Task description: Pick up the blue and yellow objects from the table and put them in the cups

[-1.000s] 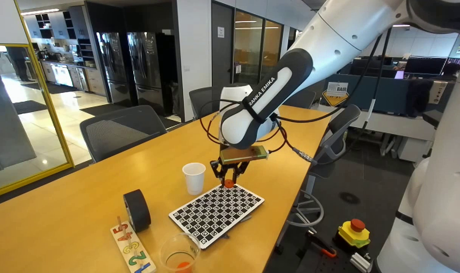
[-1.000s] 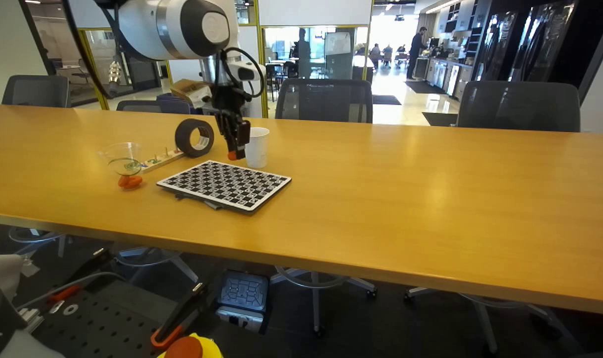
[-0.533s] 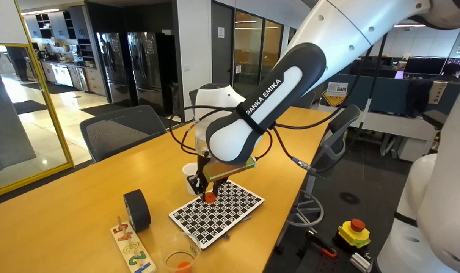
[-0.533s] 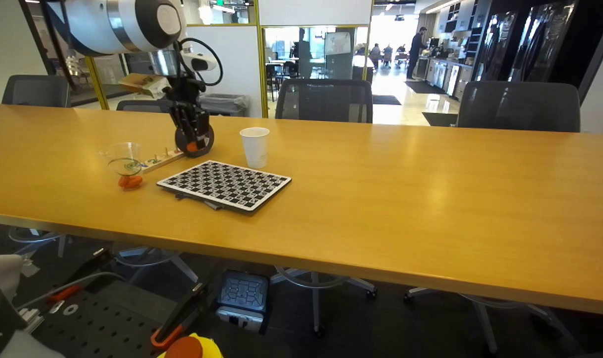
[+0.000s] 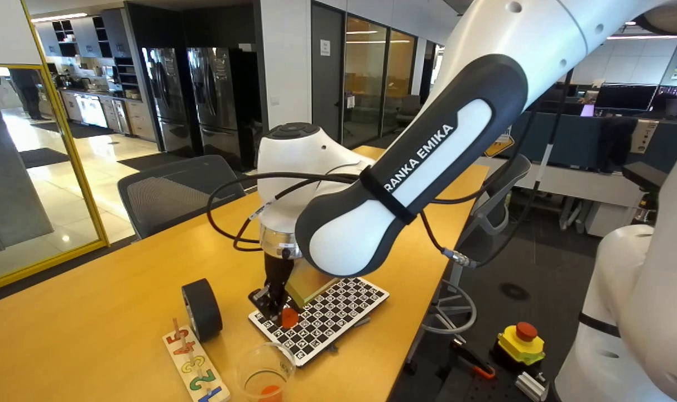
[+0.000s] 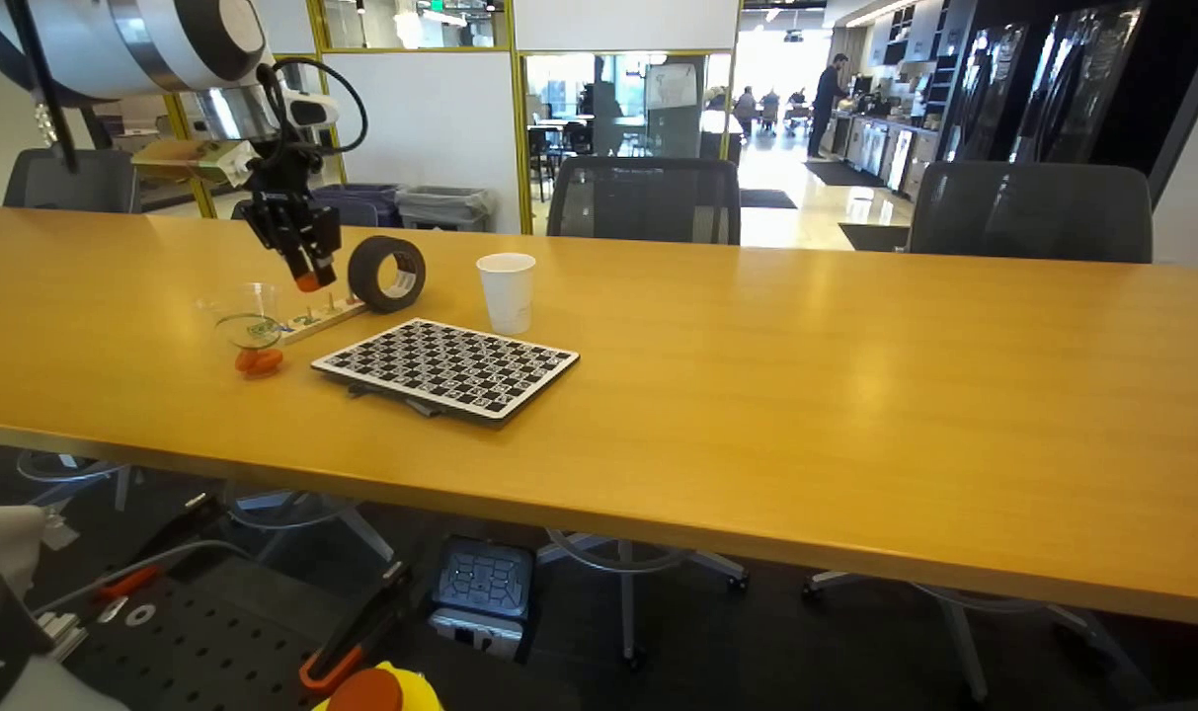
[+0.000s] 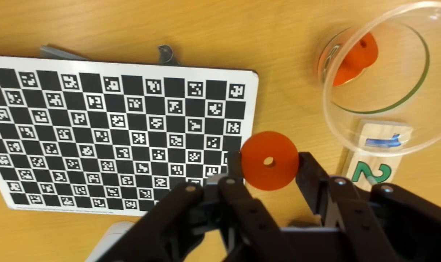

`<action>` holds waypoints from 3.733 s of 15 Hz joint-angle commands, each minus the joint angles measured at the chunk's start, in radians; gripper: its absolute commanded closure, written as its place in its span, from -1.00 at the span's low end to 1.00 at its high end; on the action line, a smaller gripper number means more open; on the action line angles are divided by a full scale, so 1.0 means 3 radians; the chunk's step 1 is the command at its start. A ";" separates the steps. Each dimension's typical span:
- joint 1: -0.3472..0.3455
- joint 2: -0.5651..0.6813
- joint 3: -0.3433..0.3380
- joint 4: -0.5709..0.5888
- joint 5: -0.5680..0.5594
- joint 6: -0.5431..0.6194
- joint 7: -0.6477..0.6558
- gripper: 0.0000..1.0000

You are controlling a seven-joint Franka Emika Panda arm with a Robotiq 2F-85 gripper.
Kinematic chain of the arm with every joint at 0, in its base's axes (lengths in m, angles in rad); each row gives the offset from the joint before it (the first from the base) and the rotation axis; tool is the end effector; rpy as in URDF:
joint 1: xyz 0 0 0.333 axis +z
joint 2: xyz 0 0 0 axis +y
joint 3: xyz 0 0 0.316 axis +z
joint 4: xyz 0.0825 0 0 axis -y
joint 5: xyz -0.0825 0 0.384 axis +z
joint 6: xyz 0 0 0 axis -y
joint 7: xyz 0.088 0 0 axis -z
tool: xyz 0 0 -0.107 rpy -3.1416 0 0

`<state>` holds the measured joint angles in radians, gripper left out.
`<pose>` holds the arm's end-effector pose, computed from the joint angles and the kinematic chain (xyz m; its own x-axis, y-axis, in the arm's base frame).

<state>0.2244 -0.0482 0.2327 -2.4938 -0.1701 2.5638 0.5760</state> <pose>0.4266 0.2123 0.3142 0.9877 0.0217 0.1550 0.0154 -0.9990 0.0416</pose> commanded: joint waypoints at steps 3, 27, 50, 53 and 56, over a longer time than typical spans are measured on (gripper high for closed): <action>0.0117 -0.0146 0.0217 -0.0066 -0.0149 0.0005 -0.0031 0.65; 0.0206 -0.0204 0.0316 -0.0073 0.0018 -0.0107 -0.0440 -1.00; -0.0578 -0.2692 -0.0996 -0.0235 0.0412 -0.2759 -0.2083 -1.00; -0.0673 -0.2772 -0.1045 -0.0280 0.0445 -0.2734 -0.2075 -1.00; -0.0713 -0.2678 -0.1009 -0.0225 0.0391 -0.2827 -0.2100 -1.00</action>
<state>0.0264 -0.8539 -0.0821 -2.5638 -0.0623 1.7171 -0.0442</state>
